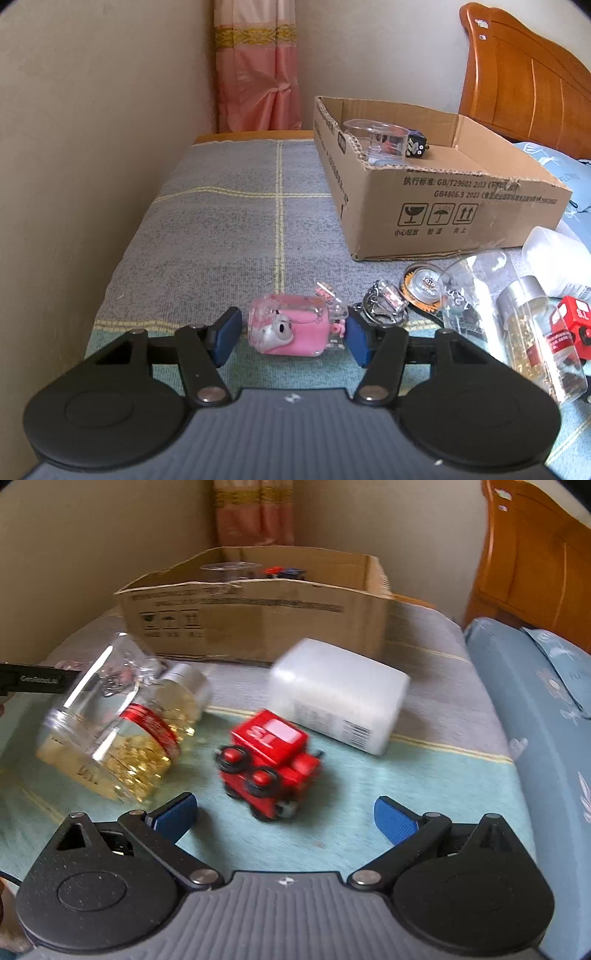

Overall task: Organize rigid objects
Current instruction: 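Close the left gripper on the pink keychain toy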

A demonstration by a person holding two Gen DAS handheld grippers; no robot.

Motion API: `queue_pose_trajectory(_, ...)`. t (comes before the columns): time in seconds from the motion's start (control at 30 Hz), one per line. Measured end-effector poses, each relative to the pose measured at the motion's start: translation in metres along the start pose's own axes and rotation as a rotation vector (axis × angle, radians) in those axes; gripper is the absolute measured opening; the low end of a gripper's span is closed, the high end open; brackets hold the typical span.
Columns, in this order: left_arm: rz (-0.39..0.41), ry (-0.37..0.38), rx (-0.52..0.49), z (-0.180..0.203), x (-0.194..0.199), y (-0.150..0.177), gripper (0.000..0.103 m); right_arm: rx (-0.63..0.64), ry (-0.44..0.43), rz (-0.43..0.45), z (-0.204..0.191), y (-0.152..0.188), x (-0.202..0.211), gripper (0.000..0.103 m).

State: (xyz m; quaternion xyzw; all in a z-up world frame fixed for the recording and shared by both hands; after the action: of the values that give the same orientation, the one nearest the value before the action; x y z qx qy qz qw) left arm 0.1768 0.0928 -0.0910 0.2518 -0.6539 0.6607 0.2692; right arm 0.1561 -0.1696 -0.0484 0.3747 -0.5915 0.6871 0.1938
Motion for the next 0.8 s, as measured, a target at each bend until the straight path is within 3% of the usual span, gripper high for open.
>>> queue_pose_trajectory(0.23,-0.001,0.009,-0.006,-0.001,-0.001,0.000,0.059,-0.041,0.040,0.017,0.000,-0.011,-0.010,0.103)
queue_pose_trajectory(0.63,-0.004,0.010,-0.010,-0.001,-0.003,-0.002,0.059,-0.091,0.086,0.017,0.035,0.009,0.007,0.103)
queue_pose_trajectory(0.8,-0.005,0.010,-0.012,-0.001,-0.003,-0.002,0.059,-0.034,0.028,0.035,0.017,0.001,-0.001,0.100)
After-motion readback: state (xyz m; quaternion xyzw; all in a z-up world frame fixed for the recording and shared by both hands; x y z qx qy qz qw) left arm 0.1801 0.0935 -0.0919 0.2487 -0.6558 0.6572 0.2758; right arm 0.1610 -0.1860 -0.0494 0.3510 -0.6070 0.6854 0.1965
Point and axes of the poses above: each gripper's, at about its wrist camera, not at the fingertips, and x roughly against the way its jaws point, z to its right, y to its underside, the point moved 1 cm from there along -x, roughly the way its jaws point
